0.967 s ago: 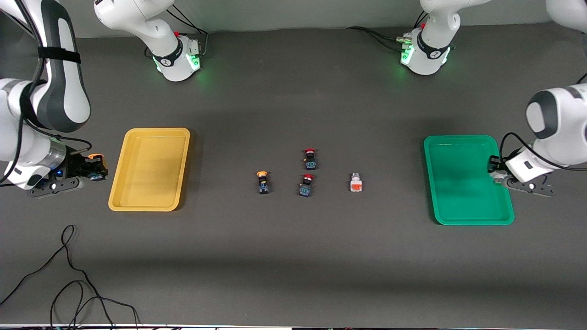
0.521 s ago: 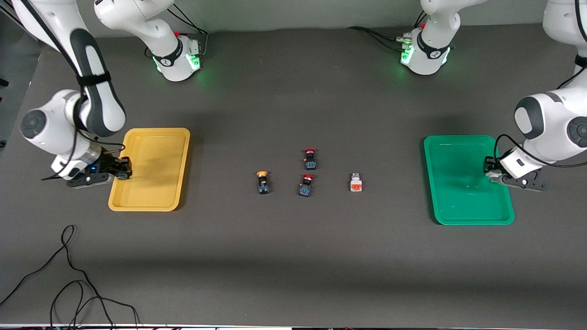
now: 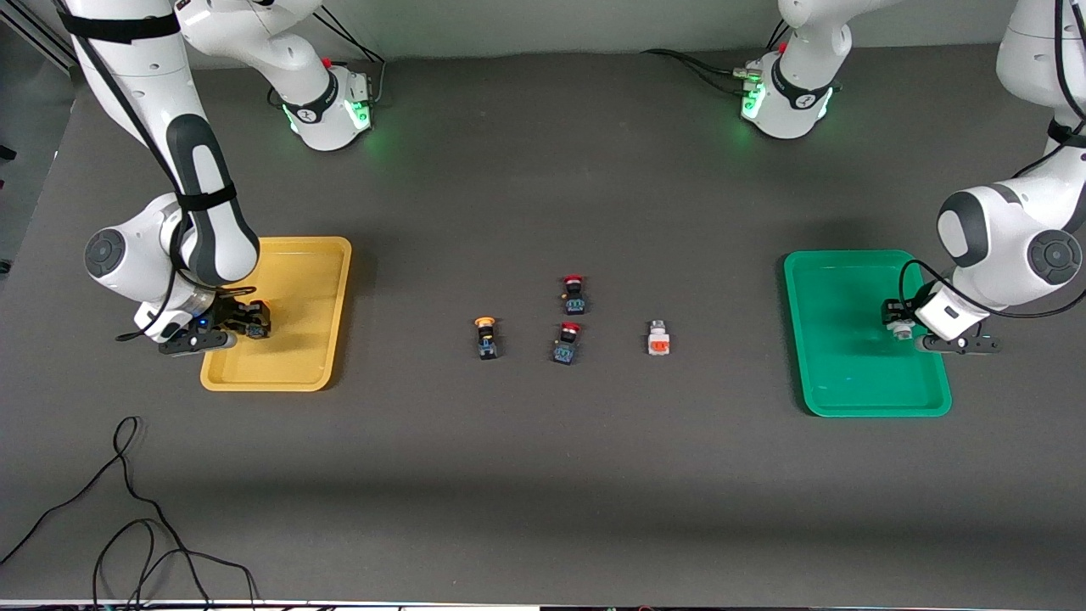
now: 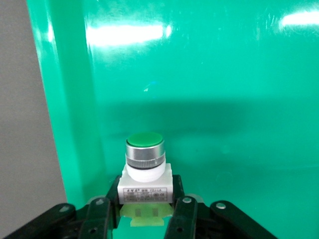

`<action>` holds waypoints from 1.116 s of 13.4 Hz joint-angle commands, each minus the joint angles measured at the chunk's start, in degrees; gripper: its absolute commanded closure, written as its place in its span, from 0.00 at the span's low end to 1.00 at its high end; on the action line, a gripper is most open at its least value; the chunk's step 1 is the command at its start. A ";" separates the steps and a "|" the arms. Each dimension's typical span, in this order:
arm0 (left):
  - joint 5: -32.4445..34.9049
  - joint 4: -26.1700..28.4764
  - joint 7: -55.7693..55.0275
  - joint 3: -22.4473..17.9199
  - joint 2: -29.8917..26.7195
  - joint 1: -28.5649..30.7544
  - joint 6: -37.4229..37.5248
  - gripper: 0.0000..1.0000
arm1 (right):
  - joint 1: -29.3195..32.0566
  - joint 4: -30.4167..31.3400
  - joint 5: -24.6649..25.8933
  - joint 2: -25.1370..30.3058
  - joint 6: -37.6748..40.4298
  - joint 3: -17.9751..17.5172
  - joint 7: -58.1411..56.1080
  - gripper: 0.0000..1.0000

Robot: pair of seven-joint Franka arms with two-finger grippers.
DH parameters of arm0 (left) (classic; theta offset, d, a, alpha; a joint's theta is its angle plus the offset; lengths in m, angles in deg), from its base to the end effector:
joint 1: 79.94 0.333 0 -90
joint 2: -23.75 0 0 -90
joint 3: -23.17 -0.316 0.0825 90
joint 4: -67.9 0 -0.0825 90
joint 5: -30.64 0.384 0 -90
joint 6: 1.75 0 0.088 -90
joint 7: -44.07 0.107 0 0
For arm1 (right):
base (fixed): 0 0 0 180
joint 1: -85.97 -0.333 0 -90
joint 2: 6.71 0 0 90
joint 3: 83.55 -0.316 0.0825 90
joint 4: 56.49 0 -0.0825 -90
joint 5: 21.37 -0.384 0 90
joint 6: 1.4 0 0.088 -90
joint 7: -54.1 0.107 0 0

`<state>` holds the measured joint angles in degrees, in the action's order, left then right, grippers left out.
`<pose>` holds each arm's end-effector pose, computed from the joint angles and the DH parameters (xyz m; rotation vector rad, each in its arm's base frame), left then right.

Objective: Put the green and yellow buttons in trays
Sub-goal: 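Carry the blue switch to the yellow tray while the left gripper carries green switch, then open both grippers to release the switches into the trays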

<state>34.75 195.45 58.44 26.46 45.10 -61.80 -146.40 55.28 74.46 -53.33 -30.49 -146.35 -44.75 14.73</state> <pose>0.5231 0.1372 0.1982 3.1378 -0.0761 -0.1181 0.5152 -0.0904 0.2050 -3.0821 -0.1744 0.0041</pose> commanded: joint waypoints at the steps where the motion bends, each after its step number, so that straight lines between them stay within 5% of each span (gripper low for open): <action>1: 0.64 -0.37 -0.57 -0.04 0.00 -0.47 0.24 0.01 | 0.27 -6.29 -1.10 0.49 9.13 1.01 -0.97 0.00; 4: 0.73 -0.63 -0.48 0.40 -1.92 -0.47 2.42 0.00 | -0.52 -14.54 5.55 1.01 16.86 3.38 2.69 0.00; 7: 0.03 -5.19 -1.36 1.19 -7.63 -3.54 17.06 0.00 | -0.60 -32.45 16.90 0.67 35.21 2.78 14.90 0.00; 10: -2.24 -12.55 -1.45 2.59 -12.99 -6.52 30.77 0.01 | -4.45 -41.72 17.89 0.05 42.82 2.51 21.41 0.00; 13: -5.95 -27.13 -7.83 5.14 -11.87 -10.39 46.69 0.18 | -12.70 -43.66 17.54 -1.08 42.65 2.25 34.31 0.00; 15: -6.47 -32.61 -16.35 5.32 -9.50 -15.03 50.95 0.16 | -17.89 -46.29 16.58 -5.46 42.47 1.11 39.88 0.00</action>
<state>29.05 169.32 48.77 32.08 31.42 -72.70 -99.59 41.36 32.07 -36.91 -30.79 -104.44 -43.43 49.21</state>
